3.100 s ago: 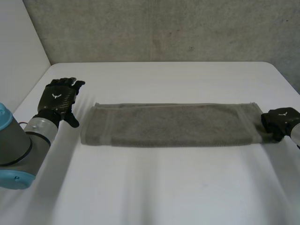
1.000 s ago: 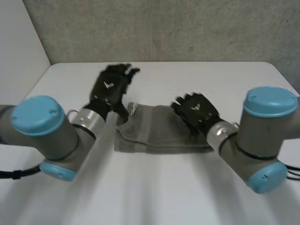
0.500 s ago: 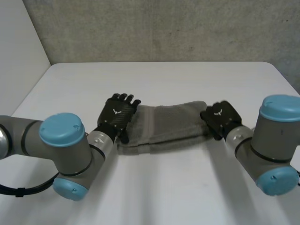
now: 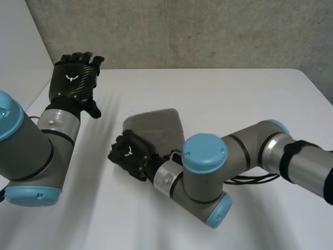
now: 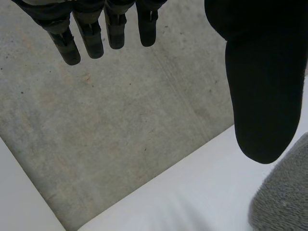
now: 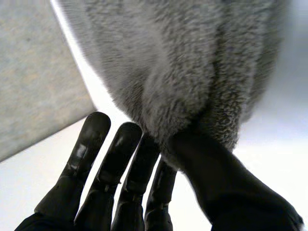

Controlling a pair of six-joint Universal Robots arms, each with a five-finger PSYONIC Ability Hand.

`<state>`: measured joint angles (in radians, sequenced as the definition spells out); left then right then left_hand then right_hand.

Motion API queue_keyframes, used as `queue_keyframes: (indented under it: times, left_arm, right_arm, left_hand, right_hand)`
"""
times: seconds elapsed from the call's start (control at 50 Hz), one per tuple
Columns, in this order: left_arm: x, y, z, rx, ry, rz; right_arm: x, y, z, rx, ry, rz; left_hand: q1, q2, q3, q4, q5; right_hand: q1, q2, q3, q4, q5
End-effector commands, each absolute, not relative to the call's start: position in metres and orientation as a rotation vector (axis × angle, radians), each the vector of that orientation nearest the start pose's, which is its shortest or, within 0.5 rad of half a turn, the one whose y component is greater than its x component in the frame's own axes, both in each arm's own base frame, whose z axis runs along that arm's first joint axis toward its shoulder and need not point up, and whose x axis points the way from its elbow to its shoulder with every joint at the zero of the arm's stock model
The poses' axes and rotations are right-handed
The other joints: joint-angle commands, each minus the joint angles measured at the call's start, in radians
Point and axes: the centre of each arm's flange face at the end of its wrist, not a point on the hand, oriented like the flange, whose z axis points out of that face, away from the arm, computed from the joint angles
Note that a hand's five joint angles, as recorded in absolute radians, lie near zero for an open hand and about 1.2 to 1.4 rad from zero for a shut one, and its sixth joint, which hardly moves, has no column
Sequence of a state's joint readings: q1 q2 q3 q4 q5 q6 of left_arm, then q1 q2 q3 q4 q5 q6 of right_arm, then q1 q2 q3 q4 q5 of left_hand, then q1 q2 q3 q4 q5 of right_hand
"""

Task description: Fold the towel.

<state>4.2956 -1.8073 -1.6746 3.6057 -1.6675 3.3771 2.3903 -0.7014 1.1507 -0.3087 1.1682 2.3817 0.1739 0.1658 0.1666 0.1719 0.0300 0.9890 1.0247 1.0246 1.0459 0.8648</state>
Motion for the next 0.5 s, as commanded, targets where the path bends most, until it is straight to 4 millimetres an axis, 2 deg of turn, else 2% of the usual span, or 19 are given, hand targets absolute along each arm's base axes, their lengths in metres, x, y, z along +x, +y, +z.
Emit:
queue_keyframes:
  times: [0.02, 0.04, 0.08, 0.14, 0.18, 0.2, 0.22, 0.24, 0.26, 0.28, 0.3, 0.32, 0.34, 0.36, 0.4, 0.42, 0.46, 0.48, 0.5]
  left_arm:
    - [-0.267, -0.279, 0.244, 0.57, 2.119, -2.494]
    - [-0.267, -0.279, 0.244, 0.57, 2.119, -2.494]
    - [-0.271, -0.279, 0.244, 0.586, 2.147, -2.528]
    - [-0.274, -0.28, 0.242, 0.592, 2.167, -2.534]
    - [-0.282, -0.276, 0.23, 0.618, 2.232, -2.518]
    - [-0.282, -0.276, 0.23, 0.618, 2.232, -2.518]
    - [-0.286, -0.275, 0.222, 0.629, 2.267, -2.499]
    - [-0.289, -0.274, 0.211, 0.643, 2.309, -2.468]
    - [-0.289, -0.274, 0.211, 0.643, 2.309, -2.468]
    - [-0.291, -0.274, 0.199, 0.655, 2.351, -2.428]
    - [-0.291, -0.274, 0.199, 0.655, 2.352, -2.427]
    - [-0.294, -0.274, 0.186, 0.669, 2.39, -2.388]
    - [-0.298, -0.273, 0.175, 0.689, 2.423, -2.349]
    - [-0.298, -0.273, 0.175, 0.689, 2.424, -2.348]
    - [-0.305, -0.271, 0.153, 0.734, 2.483, -2.276]
    - [-0.305, -0.271, 0.153, 0.735, 2.483, -2.275]
    - [-0.307, -0.271, 0.132, 0.761, 2.531, -2.203]
    - [-0.307, -0.271, 0.132, 0.761, 2.531, -2.202]
    - [-0.308, -0.272, 0.122, 0.766, 2.553, -2.167]
  right_arm:
    - [0.421, -0.198, 0.147, -1.674, 1.413, -1.917]
    - [0.421, -0.198, 0.147, -1.674, 1.413, -1.918]
    - [0.404, -0.205, 0.181, -1.499, 1.467, -1.986]
    - [0.396, -0.208, 0.193, -1.39, 1.496, -1.997]
    - [0.384, -0.217, 0.209, -1.178, 1.566, -1.954]
    - [0.384, -0.217, 0.209, -1.177, 1.567, -1.953]
    - [0.378, -0.224, 0.211, -1.084, 1.615, -1.915]
    - [0.372, -0.231, 0.21, -1.026, 1.669, -1.865]
    - [0.372, -0.231, 0.21, -1.025, 1.669, -1.865]
    - [0.365, -0.239, 0.207, -0.982, 1.737, -1.814]
    - [0.359, -0.248, 0.204, -0.954, 1.806, -1.766]
    - [0.359, -0.248, 0.204, -0.954, 1.806, -1.765]
    - [0.359, -0.252, 0.195, -0.954, 1.867, -1.706]
    - [0.359, -0.252, 0.194, -0.954, 1.867, -1.705]
    - [0.361, -0.257, 0.162, -0.978, 1.991, -1.562]
    - [0.361, -0.257, 0.162, -0.978, 1.992, -1.561]
    - [0.362, -0.262, 0.143, -0.981, 2.058, -1.483]
    - [0.362, -0.262, 0.143, -0.981, 2.059, -1.483]
    - [0.363, -0.264, 0.136, -0.981, 2.074, -1.471]
  left_hand:
    - [0.001, 0.01, 0.009, 0.003, -0.029]
    - [0.001, 0.01, 0.009, 0.003, -0.029]
    - [0.004, 0.012, 0.012, 0.006, -0.026]
    - [0.004, 0.012, 0.012, 0.006, -0.026]
    - [0.004, 0.012, 0.012, 0.006, -0.026]
    - [0.004, 0.012, 0.012, 0.006, -0.026]
    - [0.004, 0.012, 0.012, 0.006, -0.026]
    - [0.004, 0.012, 0.012, 0.006, -0.026]
    - [0.004, 0.012, 0.012, 0.006, -0.026]
    - [0.004, 0.012, 0.012, 0.006, -0.026]
    - [0.004, 0.012, 0.012, 0.006, -0.026]
    - [0.004, 0.012, 0.012, 0.006, -0.026]
    - [0.004, 0.012, 0.012, 0.006, -0.026]
    - [0.004, 0.012, 0.012, 0.006, -0.026]
    - [0.004, 0.012, 0.012, 0.006, -0.026]
    - [0.004, 0.012, 0.012, 0.006, -0.026]
    - [0.007, 0.015, 0.015, 0.009, -0.023]
    - [0.007, 0.015, 0.015, 0.009, -0.023]
    - [0.007, 0.015, 0.015, 0.009, -0.023]
  right_hand:
    - [-0.672, -0.707, -0.707, -0.729, -0.722]
    - [-0.672, -0.708, -0.708, -0.729, -0.722]
    - [-0.815, -0.85, -0.85, -0.871, -0.865]
    - [-0.815, -0.85, -0.85, -0.871, -0.865]
    - [-0.815, -0.85, -0.85, -0.871, -0.865]
    - [-0.815, -0.85, -0.85, -0.871, -0.865]
    - [-0.815, -0.85, -0.85, -0.871, -0.865]
    - [-0.815, -0.85, -0.85, -0.871, -0.865]
    - [-0.815, -0.85, -0.85, -0.871, -0.865]
    - [-0.815, -0.85, -0.85, -0.871, -0.865]
    - [-0.815, -0.85, -0.85, -0.871, -0.865]
    - [-0.815, -0.85, -0.85, -0.871, -0.865]
    - [-0.815, -0.85, -0.85, -0.871, -0.865]
    - [-0.815, -0.85, -0.85, -0.871, -0.865]
    - [-0.815, -0.85, -0.85, -0.871, -0.865]
    - [-0.815, -0.85, -0.85, -0.871, -0.865]
    - [-0.815, -0.85, -0.85, -0.871, -0.865]
    - [-0.815, -0.85, -0.85, -0.871, -0.865]
    - [-0.815, -0.85, -0.85, -0.871, -0.865]
